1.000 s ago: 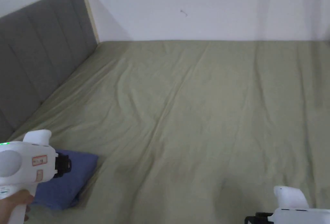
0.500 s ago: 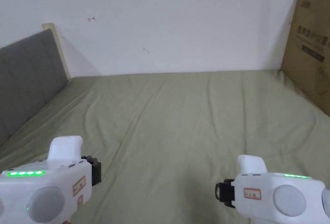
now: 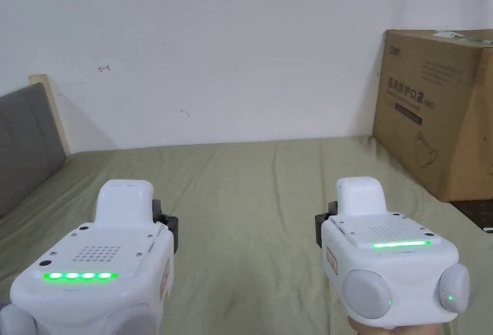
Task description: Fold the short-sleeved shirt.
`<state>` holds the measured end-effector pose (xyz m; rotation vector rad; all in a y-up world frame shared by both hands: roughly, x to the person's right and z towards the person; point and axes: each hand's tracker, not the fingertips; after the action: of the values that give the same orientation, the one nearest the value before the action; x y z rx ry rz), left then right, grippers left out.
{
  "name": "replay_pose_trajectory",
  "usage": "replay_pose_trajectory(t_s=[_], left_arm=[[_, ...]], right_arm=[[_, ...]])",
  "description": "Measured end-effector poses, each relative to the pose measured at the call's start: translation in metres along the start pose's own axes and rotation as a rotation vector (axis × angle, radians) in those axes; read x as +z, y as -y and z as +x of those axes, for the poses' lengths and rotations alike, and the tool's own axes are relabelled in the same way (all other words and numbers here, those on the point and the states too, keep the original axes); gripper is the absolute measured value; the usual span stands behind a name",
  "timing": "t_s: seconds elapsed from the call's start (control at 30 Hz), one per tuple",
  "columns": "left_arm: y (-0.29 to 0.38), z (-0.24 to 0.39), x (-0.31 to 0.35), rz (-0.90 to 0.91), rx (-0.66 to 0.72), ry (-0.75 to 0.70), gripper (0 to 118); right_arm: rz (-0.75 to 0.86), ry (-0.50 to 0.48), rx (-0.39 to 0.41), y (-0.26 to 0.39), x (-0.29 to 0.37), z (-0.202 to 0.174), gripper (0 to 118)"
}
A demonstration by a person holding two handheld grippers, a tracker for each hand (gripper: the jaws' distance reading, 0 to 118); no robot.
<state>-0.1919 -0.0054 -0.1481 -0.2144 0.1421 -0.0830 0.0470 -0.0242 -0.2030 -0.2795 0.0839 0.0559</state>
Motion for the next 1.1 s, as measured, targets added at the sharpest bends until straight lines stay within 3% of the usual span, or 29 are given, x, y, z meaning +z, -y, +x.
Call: replay_pose_trajectory(t_s=[0.2, 0.23, 0.27, 0.3, 0.33, 0.37, 0.4, 0.43, 0.47, 0.5, 0.57, 0.83, 0.93, 1.1], left_arm=[[0.010, -0.006, 0.000, -0.004, 0.024, -0.002, 0], [0.012, -0.007, 0.000, 0.012, 0.012, -0.008, 6], [0.013, -0.008, 0.000, 0.024, 0.003, -0.013, 18], [0.013, -0.008, 0.001, 0.029, 0.004, -0.013, 37], [0.012, -0.009, 0.000, 0.027, 0.005, -0.012, 37], [0.011, -0.009, 0.000, 0.020, 0.014, 0.000, 45], [0.011, -0.011, -0.002, 0.013, 0.023, 0.014, 62], [0.011, -0.011, -0.002, 0.008, 0.030, 0.023, 94], [0.012, -0.011, -0.001, 0.016, 0.034, 0.018, 109], [0.013, -0.010, -0.001, 0.025, 0.034, 0.013, 117], [0.012, -0.010, 0.000, 0.036, 0.031, 0.008, 118], [0.009, -0.011, -0.002, 0.012, 0.097, 0.058, 118], [0.008, -0.008, -0.001, 0.029, 0.060, -0.006, 116], [0.006, -0.006, 0.000, 0.025, 0.030, 0.031, 116]], right_arm=[[0.107, 0.055, 0.016, 0.001, 0.018, -0.009, 0], [0.122, 0.049, 0.015, 0.001, 0.020, -0.010, 2], [0.125, 0.052, 0.016, 0.000, 0.017, -0.009, 15], [0.125, 0.052, 0.020, 0.000, 0.017, -0.010, 36], [0.125, 0.046, 0.025, -0.001, 0.018, -0.011, 36], [0.123, 0.037, 0.028, -0.001, 0.018, -0.012, 43], [0.126, 0.037, 0.025, -0.001, 0.016, -0.012, 58], [0.138, 0.037, 0.019, 0.000, 0.018, -0.013, 84], [0.148, 0.033, 0.017, 0.001, 0.019, -0.013, 98], [0.153, 0.023, 0.021, 0.001, 0.020, -0.013, 110], [0.176, 0.019, 0.031, 0.004, 0.020, -0.013, 118], [0.158, -0.007, -0.011, 0.002, 0.012, -0.009, 118], [0.157, 0.001, -0.011, 0.002, 0.013, -0.008, 118], [0.155, 0.001, -0.003, 0.002, 0.012, -0.008, 118]])
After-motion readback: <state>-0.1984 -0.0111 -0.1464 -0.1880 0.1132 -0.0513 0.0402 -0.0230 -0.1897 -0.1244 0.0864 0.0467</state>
